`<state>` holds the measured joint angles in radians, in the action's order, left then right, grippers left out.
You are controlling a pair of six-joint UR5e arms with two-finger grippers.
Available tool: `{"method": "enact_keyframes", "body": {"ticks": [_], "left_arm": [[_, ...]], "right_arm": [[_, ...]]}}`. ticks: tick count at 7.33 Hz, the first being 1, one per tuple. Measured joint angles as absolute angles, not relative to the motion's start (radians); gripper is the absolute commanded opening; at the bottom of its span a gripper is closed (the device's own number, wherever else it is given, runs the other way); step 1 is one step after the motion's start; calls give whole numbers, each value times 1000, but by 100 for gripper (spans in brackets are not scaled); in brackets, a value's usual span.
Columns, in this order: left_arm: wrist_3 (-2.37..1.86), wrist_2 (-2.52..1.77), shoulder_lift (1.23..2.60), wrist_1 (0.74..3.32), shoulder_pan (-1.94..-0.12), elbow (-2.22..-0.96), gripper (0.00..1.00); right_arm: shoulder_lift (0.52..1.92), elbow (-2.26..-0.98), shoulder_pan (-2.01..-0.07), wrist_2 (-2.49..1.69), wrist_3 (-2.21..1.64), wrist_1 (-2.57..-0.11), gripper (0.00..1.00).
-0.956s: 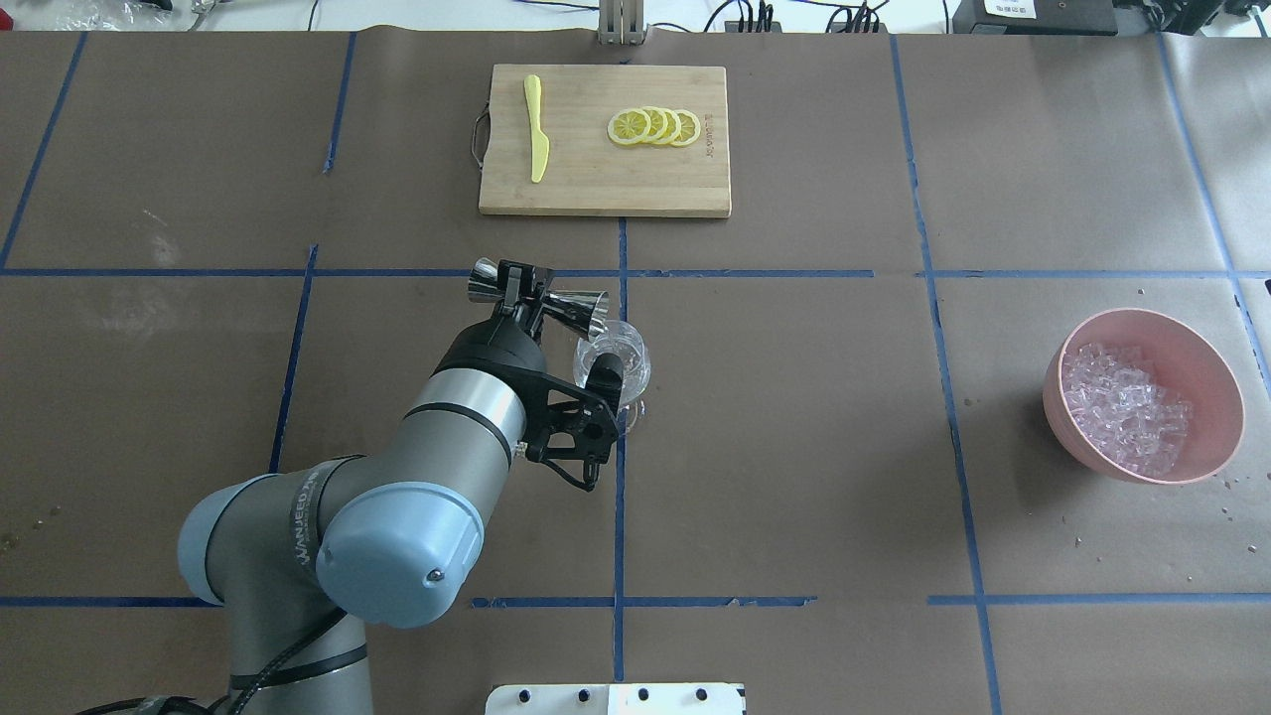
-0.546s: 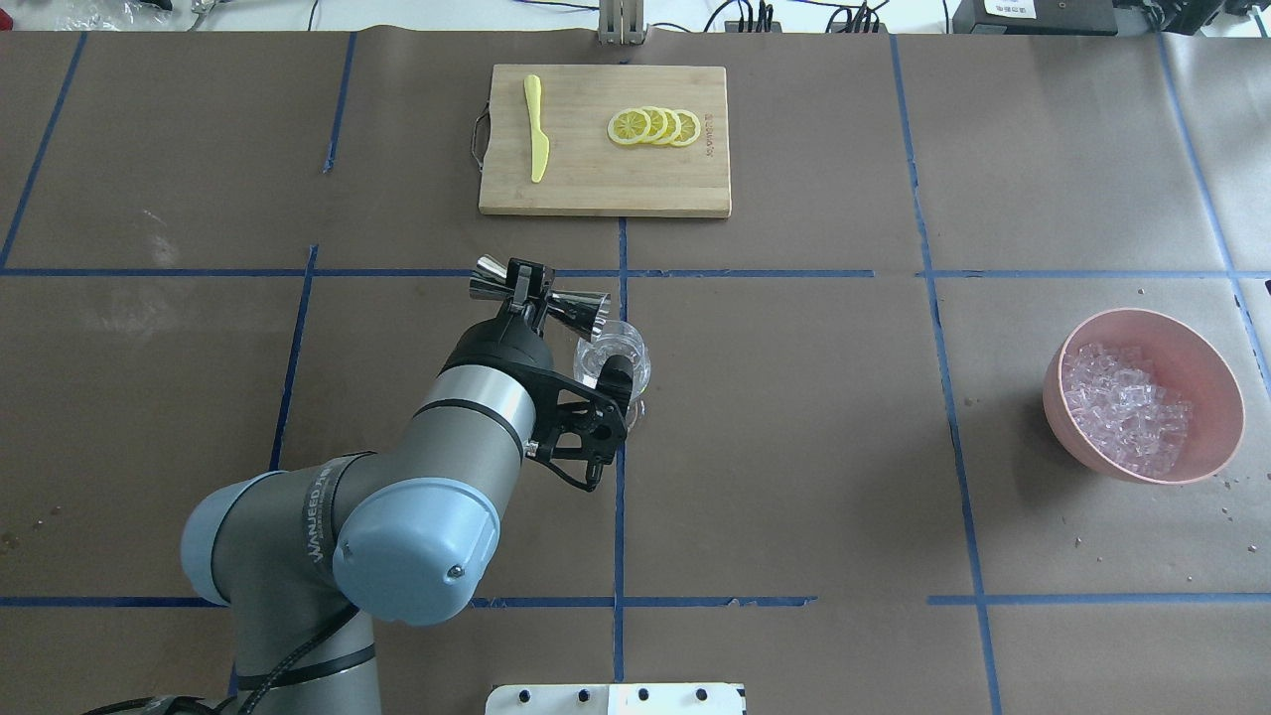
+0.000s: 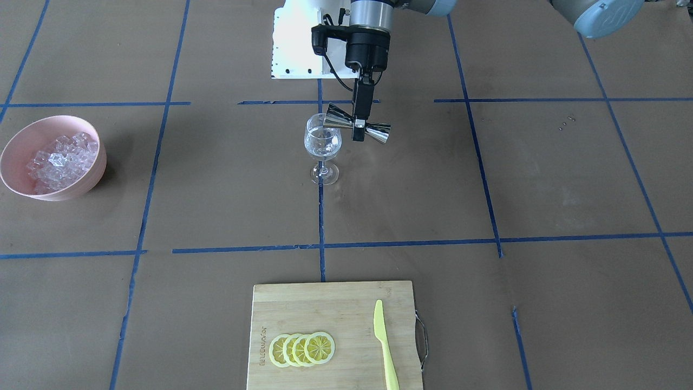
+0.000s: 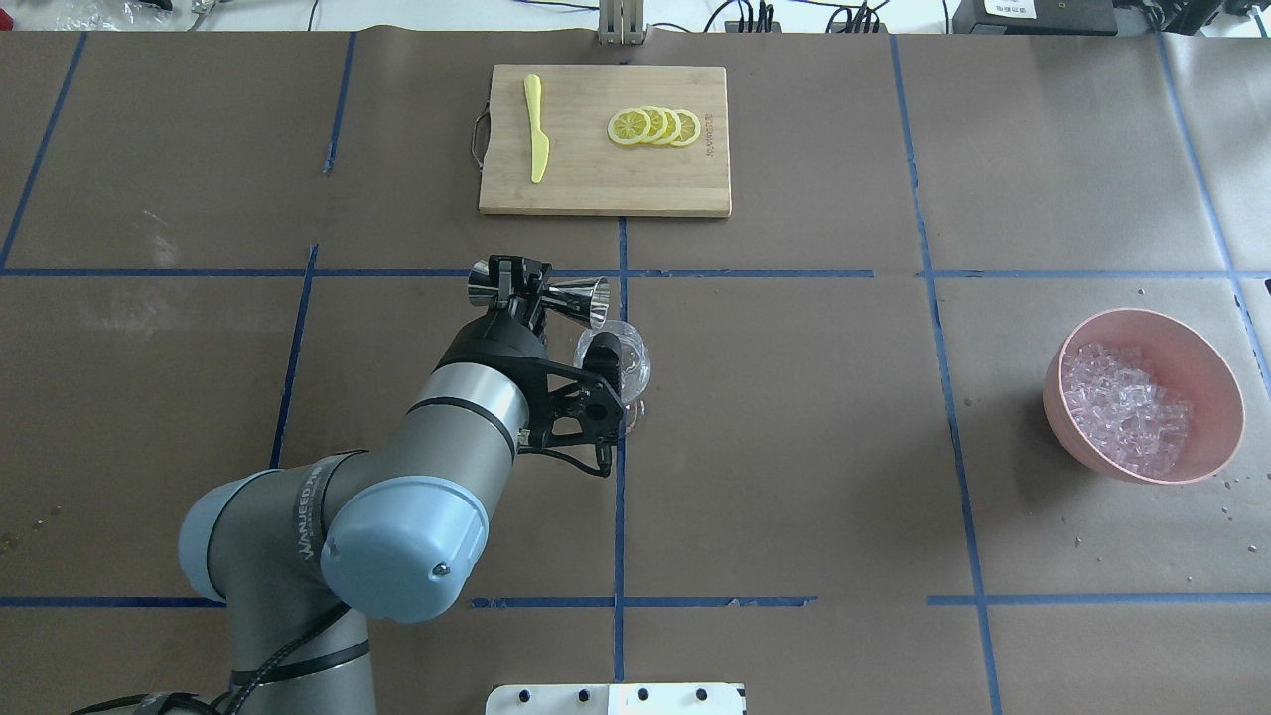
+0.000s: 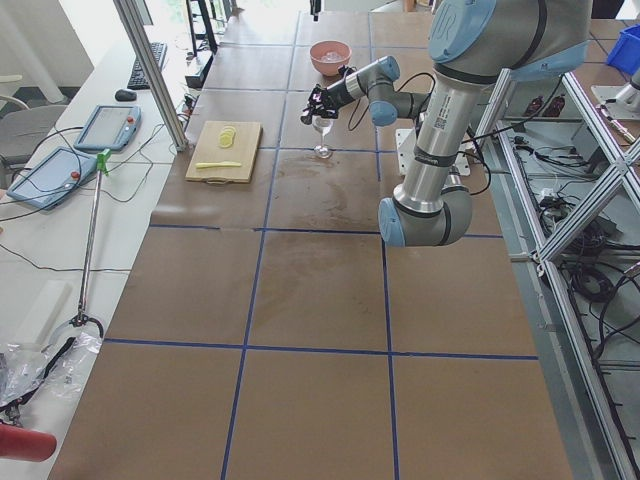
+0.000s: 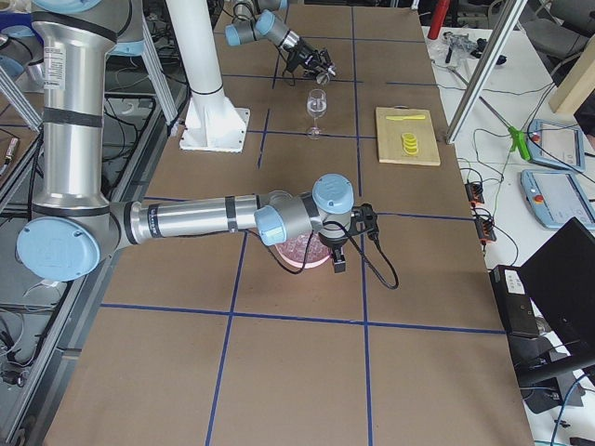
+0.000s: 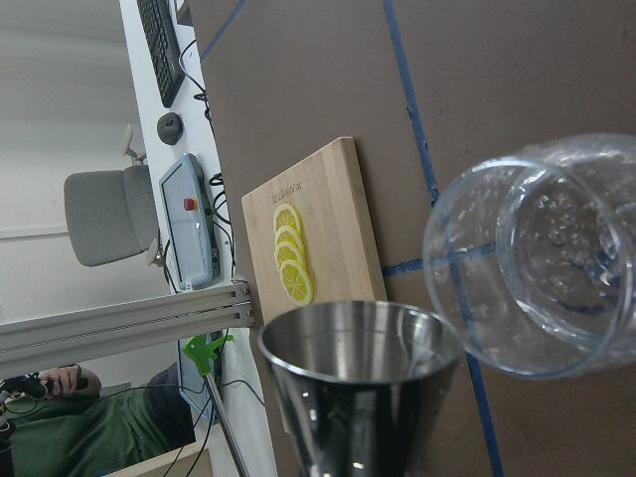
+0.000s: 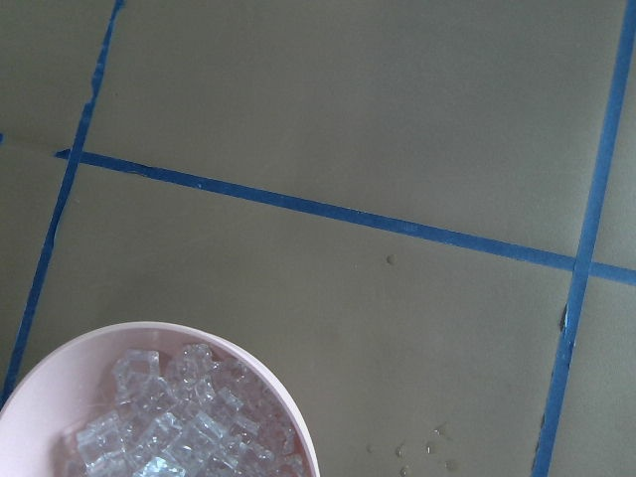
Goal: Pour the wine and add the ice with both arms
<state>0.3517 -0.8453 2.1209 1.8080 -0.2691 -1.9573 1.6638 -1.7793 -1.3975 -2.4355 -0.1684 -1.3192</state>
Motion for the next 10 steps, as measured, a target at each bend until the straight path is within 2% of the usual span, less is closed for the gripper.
{"method": "enact_keyframes", "body": {"ticks": [3, 6, 8, 10], "left_arm": [[136, -842, 1955, 2061, -276, -1963, 0], [-98, -838, 1618, 2544, -278, -1943, 0], [-137, -821, 1405, 2986, -278, -1836, 0], [-240, -782, 1342, 3249, -278, -1709, 0]], "right_arm": [[1663, -1776, -1397, -2434, -168, -1319, 100], [1663, -1772, -1397, -2434, -168, -1320, 100], [1663, -1774, -1397, -2434, -167, -1319, 100], [1663, -1776, -1397, -2434, -167, -1319, 100]]}}
